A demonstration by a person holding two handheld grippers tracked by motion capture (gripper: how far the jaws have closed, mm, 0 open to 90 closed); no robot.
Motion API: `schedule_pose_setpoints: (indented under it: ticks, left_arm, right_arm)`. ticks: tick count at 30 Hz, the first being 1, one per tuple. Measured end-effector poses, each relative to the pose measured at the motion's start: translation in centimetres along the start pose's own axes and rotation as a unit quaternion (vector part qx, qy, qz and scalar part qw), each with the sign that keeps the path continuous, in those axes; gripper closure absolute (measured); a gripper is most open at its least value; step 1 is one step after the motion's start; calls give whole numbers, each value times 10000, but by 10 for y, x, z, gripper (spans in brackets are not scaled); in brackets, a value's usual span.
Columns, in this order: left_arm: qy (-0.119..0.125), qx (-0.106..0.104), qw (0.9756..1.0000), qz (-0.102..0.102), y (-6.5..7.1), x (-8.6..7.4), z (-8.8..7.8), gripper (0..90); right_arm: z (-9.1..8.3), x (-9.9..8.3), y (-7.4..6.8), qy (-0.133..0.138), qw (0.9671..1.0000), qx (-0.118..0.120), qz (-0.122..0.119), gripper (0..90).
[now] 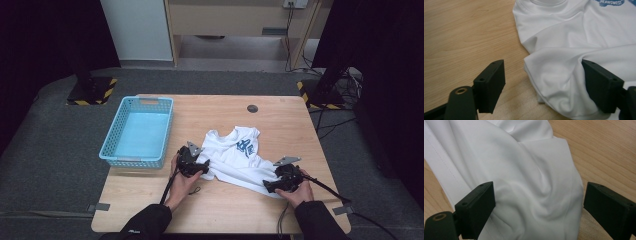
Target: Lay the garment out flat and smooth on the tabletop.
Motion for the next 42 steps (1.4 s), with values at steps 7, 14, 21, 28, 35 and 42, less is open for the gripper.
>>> schedule_pose_setpoints:
  ticks: [7, 14, 21, 28, 35, 42]
  left_arm:
    - [113, -175, 9997, -97, 5, 4, -12, 200]
    - [-178, -305, 9992, 206, 24, -3, -11, 179]
    - [-532, -415, 9970, 385, 23, -19, -22, 165]
    - [-671, -484, 9932, 824, 26, -25, -34, 162]
    - [-1043, -703, 9830, 1336, 23, -28, -46, 174]
    - [-1012, -816, 9861, 1034, 19, -25, -45, 365]
  right_arm:
    - [-2, -1, 1, -56, 10000, -58, -39, 89]
    - [-2, -1, 1, -73, 9999, -64, -36, 90]
    - [-2, -3, 1, -49, 10000, -47, -25, 89]
    - [-6, -9, 8, -67, 9999, -17, 96, 84]
    - [-8, -12, 14, -83, 9999, -65, 134, 69]
    - [-9, -13, 22, -94, 9996, -131, 241, 59]
Point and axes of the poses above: each handheld gripper's, and its own axes: z roughly forward along the jaws, x roughly out of its top, y roughly to its right, the point moved 6 cm from there along z, roughly forward along the jaws, and after that the axes turned 6 degrees about x, right-handed, at the moved point
